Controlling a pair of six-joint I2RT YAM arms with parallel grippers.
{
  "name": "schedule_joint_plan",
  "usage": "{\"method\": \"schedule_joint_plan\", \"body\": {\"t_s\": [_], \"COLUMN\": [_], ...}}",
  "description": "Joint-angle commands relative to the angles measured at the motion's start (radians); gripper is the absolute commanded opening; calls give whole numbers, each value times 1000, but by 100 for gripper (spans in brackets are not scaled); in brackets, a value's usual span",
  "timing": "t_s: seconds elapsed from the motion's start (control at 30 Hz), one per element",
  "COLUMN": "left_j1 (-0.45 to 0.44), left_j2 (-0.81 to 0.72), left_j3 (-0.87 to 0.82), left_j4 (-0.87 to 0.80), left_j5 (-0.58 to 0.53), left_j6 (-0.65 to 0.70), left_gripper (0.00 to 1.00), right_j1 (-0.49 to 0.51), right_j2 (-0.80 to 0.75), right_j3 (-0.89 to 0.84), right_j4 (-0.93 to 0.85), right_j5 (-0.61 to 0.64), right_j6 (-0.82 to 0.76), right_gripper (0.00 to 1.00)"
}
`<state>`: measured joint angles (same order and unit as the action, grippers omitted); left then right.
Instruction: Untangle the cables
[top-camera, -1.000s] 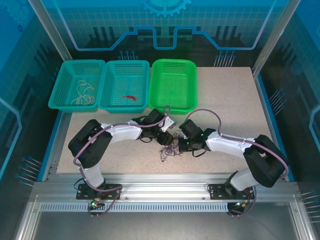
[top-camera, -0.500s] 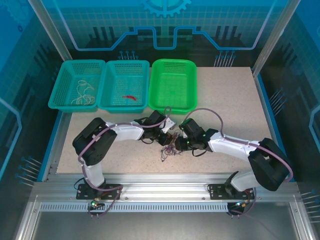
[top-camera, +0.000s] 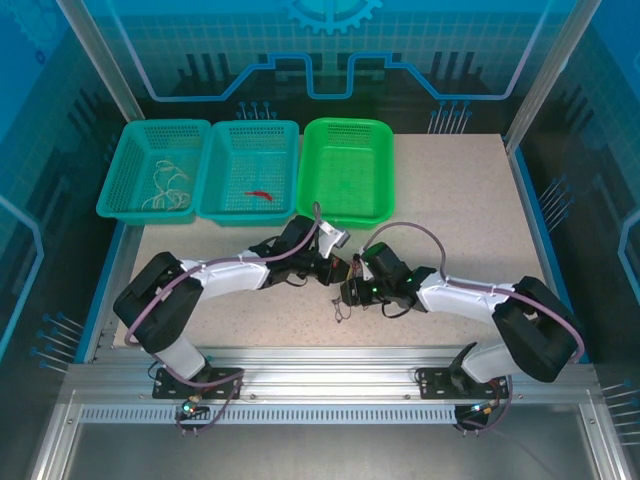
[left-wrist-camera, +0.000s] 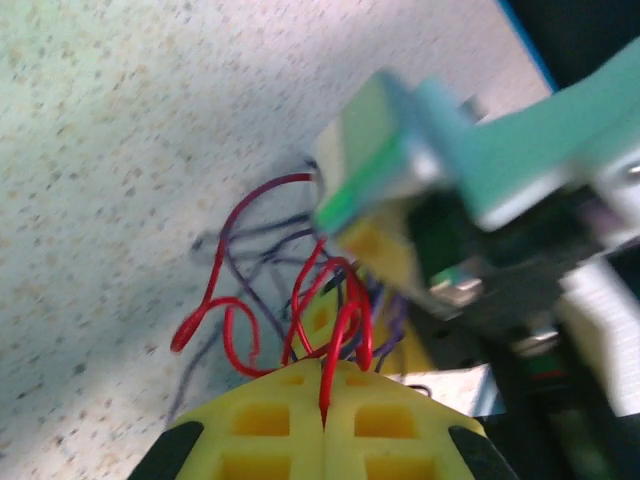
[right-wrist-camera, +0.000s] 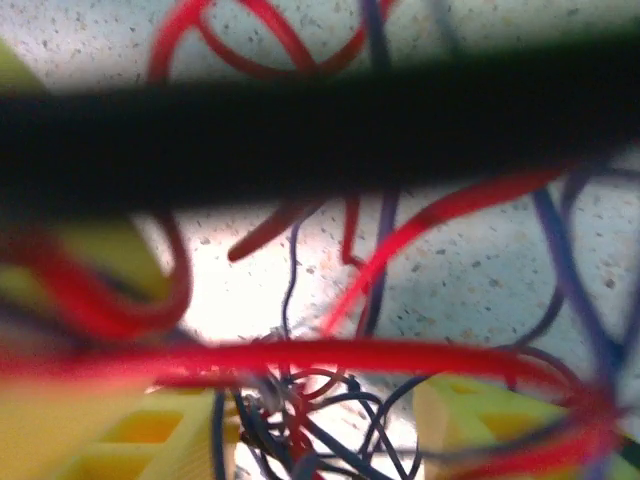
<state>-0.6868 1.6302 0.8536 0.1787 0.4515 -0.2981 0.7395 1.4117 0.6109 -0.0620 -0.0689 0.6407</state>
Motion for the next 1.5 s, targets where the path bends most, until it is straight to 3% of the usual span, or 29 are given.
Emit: {"method": "schedule_joint_plan", "body": {"t_s": [0.0, 0.1, 0.23, 0.4, 0.73, 0.93, 1.03, 1.1, 1.23, 1.37, 1.47], "left_j1": [7, 28, 116, 249, 366, 617, 696, 696, 662, 525, 453], "left_j2": [-38, -64, -180, -370, -535, -737, -779, -778, -793, -838, -837], "left_j3": [-11, -17, -70, -84, -29, 84, 140, 127, -44, -195, -280], "left_j4": [79, 37, 12, -110, -298, -461, -576, -592, -444, -385, -355], "left_j5": [67, 44, 29, 28, -35, -111, -179, -156, 4, -41, -92], "left_j6": [-55, -47, -70, -39, -32, -101, -90, -79, -127, -45, -3], "left_gripper": [0, 0, 0, 0, 0, 0, 0, 0, 0, 1, 21], "right_j1": [5, -17, -92, -220, -338, -427, -496, -528, -534, -532, -532], "right_j2": [23, 11, -19, -107, -204, -269, -306, -325, -346, -379, -404], "right_j3": [9, -14, -56, -127, -137, -122, -130, -137, -115, -81, -56], "right_j4": [47, 35, -67, -183, -286, -337, -345, -319, -289, -280, -255], "right_j5": [-11, 35, 94, 135, 130, 134, 106, 61, -13, -84, -176], "right_j6": [9, 54, 113, 163, 174, 142, 120, 92, 27, -47, -121], "right_gripper": [32, 10, 1, 1, 10, 8, 6, 3, 0, 0, 0]}}
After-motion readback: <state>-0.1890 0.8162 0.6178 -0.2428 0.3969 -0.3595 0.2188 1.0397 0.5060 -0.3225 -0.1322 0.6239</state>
